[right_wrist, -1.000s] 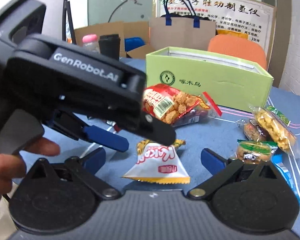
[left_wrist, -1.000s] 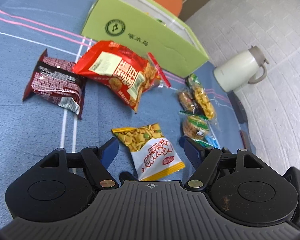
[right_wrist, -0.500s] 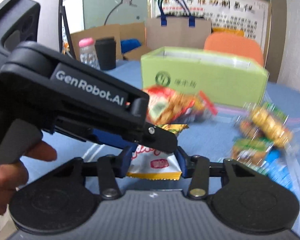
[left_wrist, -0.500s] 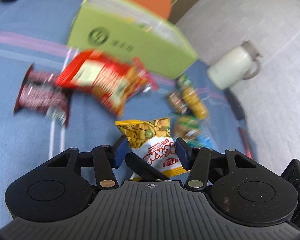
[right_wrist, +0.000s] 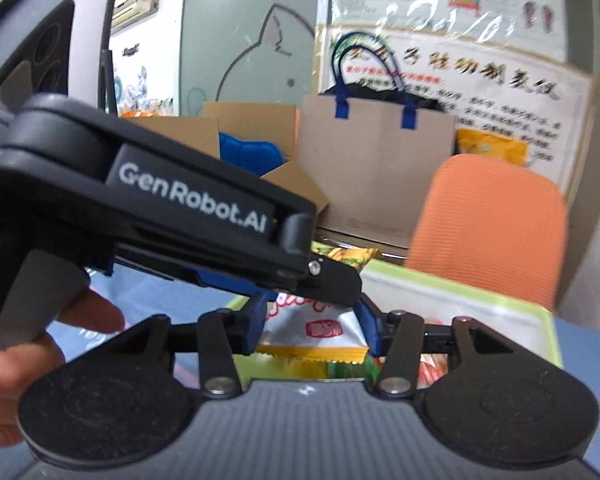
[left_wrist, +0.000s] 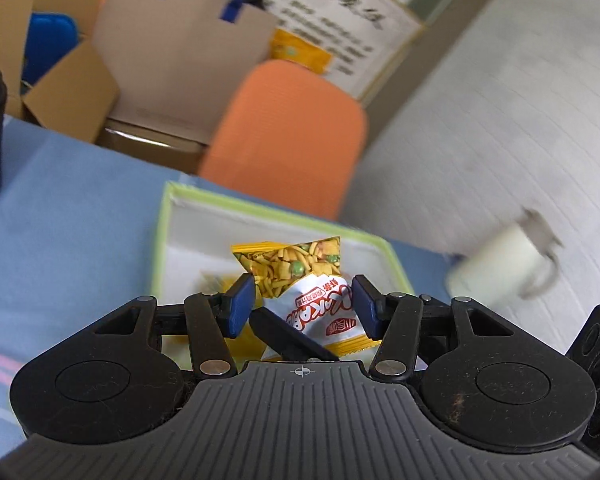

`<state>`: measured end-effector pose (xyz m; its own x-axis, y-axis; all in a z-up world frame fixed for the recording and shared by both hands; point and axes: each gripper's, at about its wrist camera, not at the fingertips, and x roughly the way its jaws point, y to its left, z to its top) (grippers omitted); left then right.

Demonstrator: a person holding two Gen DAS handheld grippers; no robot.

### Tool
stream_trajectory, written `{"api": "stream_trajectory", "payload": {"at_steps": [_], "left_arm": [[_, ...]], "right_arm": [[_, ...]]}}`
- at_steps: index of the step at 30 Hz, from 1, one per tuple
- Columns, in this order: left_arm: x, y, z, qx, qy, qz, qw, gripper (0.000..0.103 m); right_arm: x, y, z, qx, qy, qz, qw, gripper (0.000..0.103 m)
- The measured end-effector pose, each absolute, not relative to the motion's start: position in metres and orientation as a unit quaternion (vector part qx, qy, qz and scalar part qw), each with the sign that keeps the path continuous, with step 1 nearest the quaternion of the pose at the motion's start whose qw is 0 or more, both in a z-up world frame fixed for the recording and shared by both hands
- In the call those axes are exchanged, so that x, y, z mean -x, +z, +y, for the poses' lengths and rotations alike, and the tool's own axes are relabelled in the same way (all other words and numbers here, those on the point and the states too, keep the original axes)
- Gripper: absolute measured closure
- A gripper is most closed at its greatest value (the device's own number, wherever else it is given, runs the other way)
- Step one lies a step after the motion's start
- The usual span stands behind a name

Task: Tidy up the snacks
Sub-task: 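Grasp the white-yellow bag with the left gripper and drop it into the green box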

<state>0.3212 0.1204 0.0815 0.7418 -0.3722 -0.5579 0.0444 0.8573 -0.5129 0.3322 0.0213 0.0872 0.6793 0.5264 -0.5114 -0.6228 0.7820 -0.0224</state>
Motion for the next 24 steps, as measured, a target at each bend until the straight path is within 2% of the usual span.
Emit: {"api": "stream_trajectory", "payload": {"at_steps": [3, 4, 7, 9, 11, 13, 15, 18, 24], "left_arm": [[-0.354, 0.073, 0.132, 0.229, -0.093, 0.354, 0.902, 0.068], [-0.363, 0.069, 0.136, 0.222, -0.084, 0.355, 0.904, 0.069], [-0.371, 0.067, 0.146, 0.204, -0.051, 0.337, 0.918, 0.054], [-0.362, 0.070, 0.153, 0.209, -0.054, 0.322, 0.922, 0.053], [-0.347, 0.074, 0.159, 0.218, -0.064, 0.306, 0.924, 0.049], [-0.327, 0.078, 0.162, 0.219, -0.068, 0.294, 0.928, 0.042], [-0.307, 0.079, 0.161, 0.215, -0.073, 0.289, 0.930, 0.042], [-0.271, 0.074, 0.161, 0.229, -0.085, 0.281, 0.928, 0.041], [-0.222, 0.034, 0.155, 0.257, -0.091, 0.326, 0.905, 0.040]], "right_arm": [[-0.366, 0.074, 0.038, 0.089, 0.327, 0.273, 0.900, 0.046], [-0.377, 0.070, 0.042, 0.077, 0.332, 0.284, 0.896, 0.040], [-0.393, 0.066, 0.047, 0.064, 0.327, 0.296, 0.895, 0.035], [-0.389, 0.074, 0.040, 0.059, 0.324, 0.282, 0.901, 0.033], [-0.379, 0.086, 0.028, 0.041, 0.322, 0.266, 0.907, 0.026], [-0.361, 0.097, 0.016, 0.035, 0.317, 0.249, 0.914, 0.011], [-0.336, 0.104, 0.007, 0.039, 0.311, 0.231, 0.921, 0.009], [-0.286, 0.096, -0.006, 0.040, 0.314, 0.227, 0.921, 0.001], [-0.240, 0.036, 0.002, 0.058, 0.348, 0.294, 0.888, 0.001]]}}
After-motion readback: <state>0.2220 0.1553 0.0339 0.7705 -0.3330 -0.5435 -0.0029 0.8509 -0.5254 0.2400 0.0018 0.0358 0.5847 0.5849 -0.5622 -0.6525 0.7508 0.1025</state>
